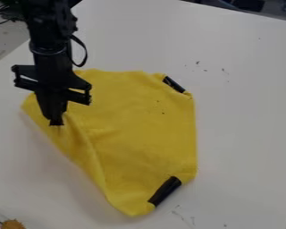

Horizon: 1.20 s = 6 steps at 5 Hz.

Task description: Fold the cloth from bottom left to top right

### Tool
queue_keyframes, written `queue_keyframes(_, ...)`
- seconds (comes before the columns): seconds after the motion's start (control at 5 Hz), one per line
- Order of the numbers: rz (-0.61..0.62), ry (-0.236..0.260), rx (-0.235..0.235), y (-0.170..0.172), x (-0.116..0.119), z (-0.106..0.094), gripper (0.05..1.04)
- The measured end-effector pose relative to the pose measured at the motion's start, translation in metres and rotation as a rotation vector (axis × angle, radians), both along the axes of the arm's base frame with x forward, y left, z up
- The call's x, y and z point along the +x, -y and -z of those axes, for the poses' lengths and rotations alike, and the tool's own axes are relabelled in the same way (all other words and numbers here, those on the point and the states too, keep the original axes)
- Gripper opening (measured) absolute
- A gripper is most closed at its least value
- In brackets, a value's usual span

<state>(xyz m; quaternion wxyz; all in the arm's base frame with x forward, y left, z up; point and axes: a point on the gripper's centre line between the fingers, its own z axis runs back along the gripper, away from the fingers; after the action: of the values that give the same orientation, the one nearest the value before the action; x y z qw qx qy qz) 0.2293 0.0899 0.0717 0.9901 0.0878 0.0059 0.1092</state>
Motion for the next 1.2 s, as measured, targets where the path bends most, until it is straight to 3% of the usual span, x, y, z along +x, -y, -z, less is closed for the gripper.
queue_keyframes(0.2, 0.093, -0.031, -0.014, 0.024, 0.045, 0.001, 0.063)
queue_keyframes(0.4, 0.131, -0.027, -0.056, 0.037, 0.066, 0.008, 0.090)
queue_keyframes(0.6, 0.124, -0.030, -0.103, 0.041, 0.068, 0.015, 0.255)
queue_keyframes(1.0, 0.107, -0.019, -0.121, 0.040, 0.066, 0.019, 0.834)
queue_keyframes(1.2, 0.117, -0.002, -0.117, 0.039, 0.065, 0.016, 1.017)
